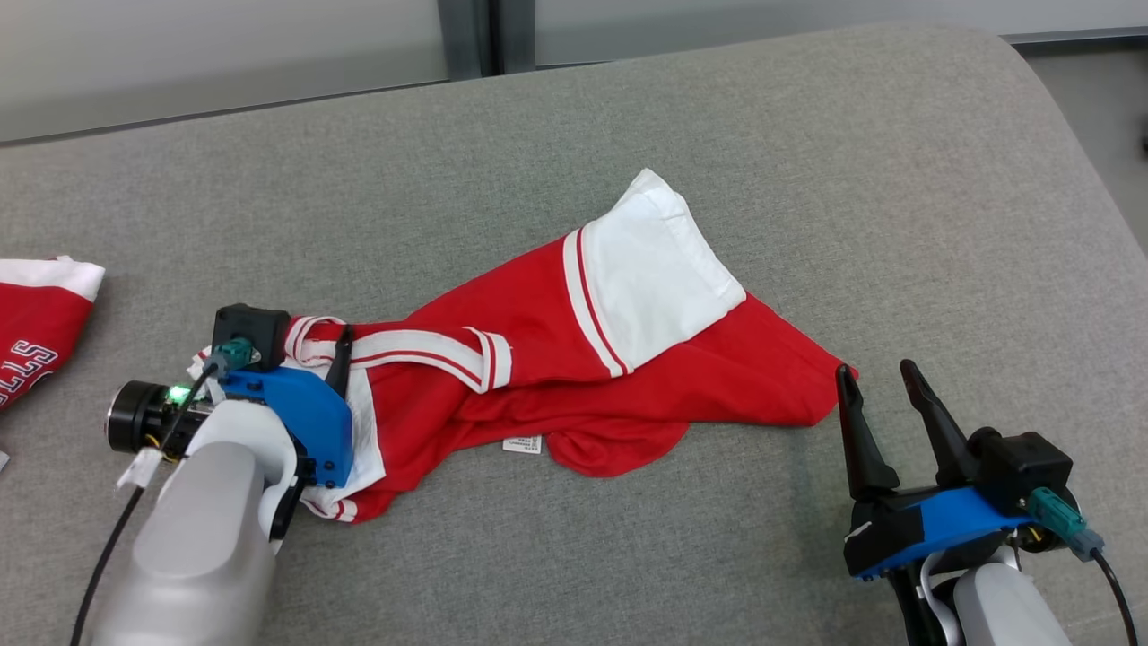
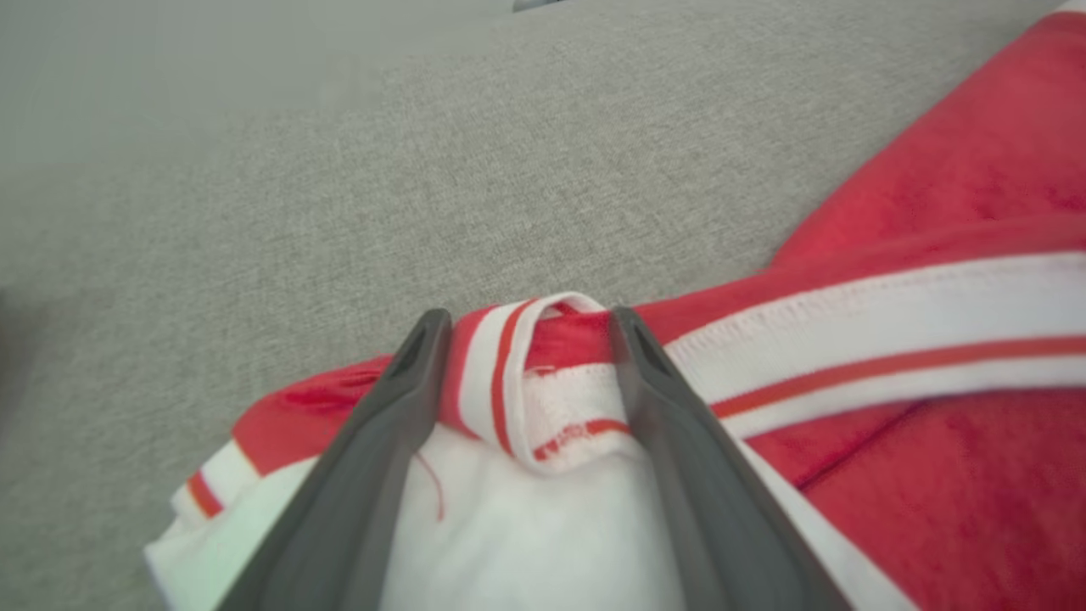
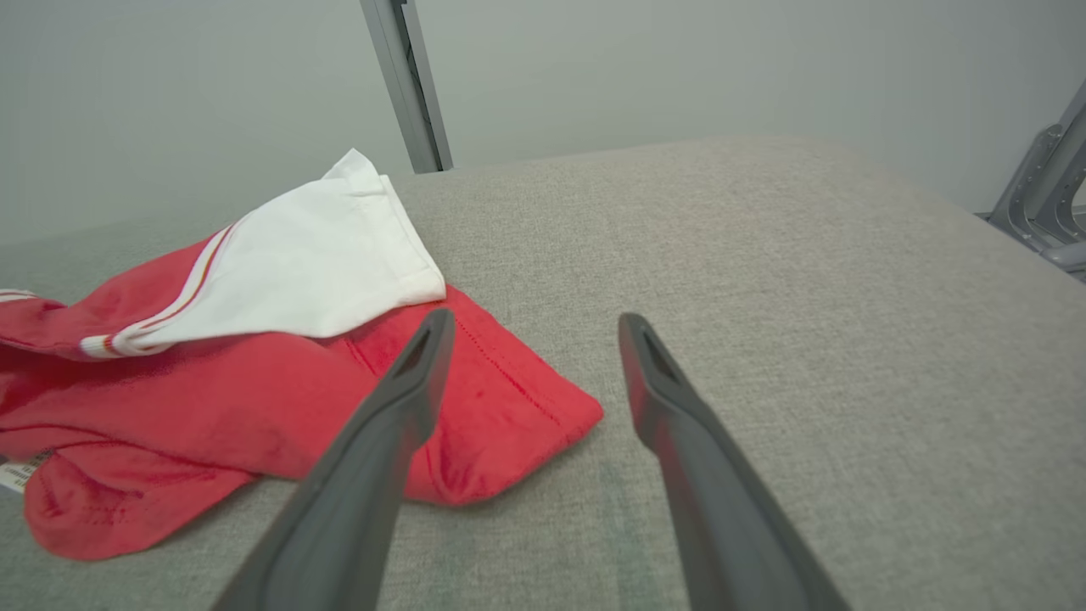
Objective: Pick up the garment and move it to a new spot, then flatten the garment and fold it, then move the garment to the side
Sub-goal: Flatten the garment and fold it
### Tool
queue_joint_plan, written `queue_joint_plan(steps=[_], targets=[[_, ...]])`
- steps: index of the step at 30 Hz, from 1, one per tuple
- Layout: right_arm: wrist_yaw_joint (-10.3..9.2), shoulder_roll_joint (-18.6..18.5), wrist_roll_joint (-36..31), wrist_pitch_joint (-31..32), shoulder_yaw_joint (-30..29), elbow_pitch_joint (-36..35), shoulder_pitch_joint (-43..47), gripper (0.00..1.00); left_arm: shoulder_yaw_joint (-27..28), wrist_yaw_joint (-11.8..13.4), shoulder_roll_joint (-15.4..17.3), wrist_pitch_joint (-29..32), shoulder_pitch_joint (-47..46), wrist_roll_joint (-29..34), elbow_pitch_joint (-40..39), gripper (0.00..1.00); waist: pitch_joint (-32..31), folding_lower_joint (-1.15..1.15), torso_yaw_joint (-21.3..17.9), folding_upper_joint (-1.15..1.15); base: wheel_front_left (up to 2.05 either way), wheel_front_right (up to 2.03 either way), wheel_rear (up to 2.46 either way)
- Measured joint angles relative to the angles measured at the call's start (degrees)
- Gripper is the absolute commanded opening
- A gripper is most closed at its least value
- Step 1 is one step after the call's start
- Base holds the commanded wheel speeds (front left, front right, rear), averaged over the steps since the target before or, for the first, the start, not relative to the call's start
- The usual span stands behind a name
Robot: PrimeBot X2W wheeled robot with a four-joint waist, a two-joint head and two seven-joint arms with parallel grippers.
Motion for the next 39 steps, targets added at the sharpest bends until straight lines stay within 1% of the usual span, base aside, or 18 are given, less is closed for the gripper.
queue_joint_plan(steps=[2,4,5,6,9,12,15,19,24,27,29,32,33,34,39], targets=[[0.00,0.00,0.03,0.00,0.02,0.05,-0.01,1.00,-0.38,-0.01,-0.12,1.85,-1.36,-0.80,2.36,1.00,0.07,0.00,-0.14,0.00,0.00,0.00,0.00],[0.00,0.00,0.04,0.00,-0.05,0.07,-0.01,1.00,-1.26,-0.01,-0.35,2.31,-2.16,-1.58,3.65,1.00,0.01,-0.01,-0.17,-0.01,0.00,0.00,0.00],[0.00,-0.01,0.04,0.00,-0.18,0.07,0.01,1.00,-1.56,-0.01,-0.49,2.31,-2.44,-1.86,4.26,0.44,-0.12,-0.01,-0.09,-0.01,0.00,0.00,0.00],[-0.01,-0.01,0.04,0.00,-0.37,0.10,0.05,1.00,-1.83,-0.01,-0.66,2.26,-2.69,-2.26,4.80,0.00,-0.32,-0.01,0.07,-0.01,0.00,0.00,0.00],[0.00,0.00,0.04,0.00,-0.64,0.31,0.19,1.00,-2.59,-0.02,-0.80,0.89,-2.53,-3.12,5.82,0.00,-1.24,-0.01,0.77,-0.01,0.00,0.00,0.00],[-0.01,0.00,0.11,0.00,-0.80,0.43,0.51,1.00,-2.33,-0.02,-0.69,-1.96,-1.14,-4.16,5.75,0.00,-2.55,-0.01,1.77,-0.01,0.00,0.00,0.00],[0.00,0.01,0.12,0.00,-0.81,0.63,1.51,1.00,-1.66,0.01,-0.81,-4.65,0.70,-5.21,4.17,0.00,-4.10,-0.01,3.28,-0.01,0.00,0.00,0.00],[0.00,0.00,0.14,0.00,-1.18,0.90,2.63,1.00,-0.31,0.85,-1.54,-6.99,4.70,-7.23,-0.11,0.00,-5.82,-0.02,5.80,-0.01,0.00,0.00,0.00],[0.00,0.01,0.13,0.00,-1.74,0.94,3.26,1.00,1.45,3.47,-1.02,-6.88,12.95,-9.24,-8.64,0.00,-6.83,-0.01,8.71,-0.01,0.00,0.00,0.00],[0.00,-0.01,0.11,0.00,-2.15,0.97,3.60,1.00,3.03,5.64,0.21,-5.43,18.68,-10.85,-15.00,0.00,-6.65,-0.01,10.08,-0.01,0.00,0.00,0.00],[0.00,0.04,0.08,0.01,-2.26,0.97,3.58,1.00,4.30,7.12,0.31,-4.66,22.82,-12.28,-19.58,0.00,-6.39,-0.01,10.76,-0.01,0.00,0.00,0.00],[-0.01,-0.02,0.08,0.00,-2.67,1.30,3.57,1.00,4.61,8.99,0.27,-3.25,28.12,-12.98,-25.97,0.00,-6.24,0.00,11.87,-0.01,0.00,0.00,0.00],[0.00,-0.01,0.05,0.00,-2.48,1.62,3.57,1.00,4.86,9.47,0.25,-3.75,29.28,-13.03,-28.16,0.73,-6.19,-0.01,12.10,-0.01,0.00,0.00,0.00],[0.00,0.03,0.00,0.00,-2.27,1.81,3.56,1.00,5.25,9.68,0.12,-4.52,29.92,-13.25,-30.25,1.00,-6.24,-0.01,12.28,-0.01,0.00,0.00,0.00],[0.00,0.02,-0.01,0.00,-1.51,2.22,3.13,1.00,5.30,10.43,-0.04,-9.00,30.81,-12.21,-35.56,1.00,-6.83,-0.01,12.06,-0.02,0.00,0.00,0.00]])
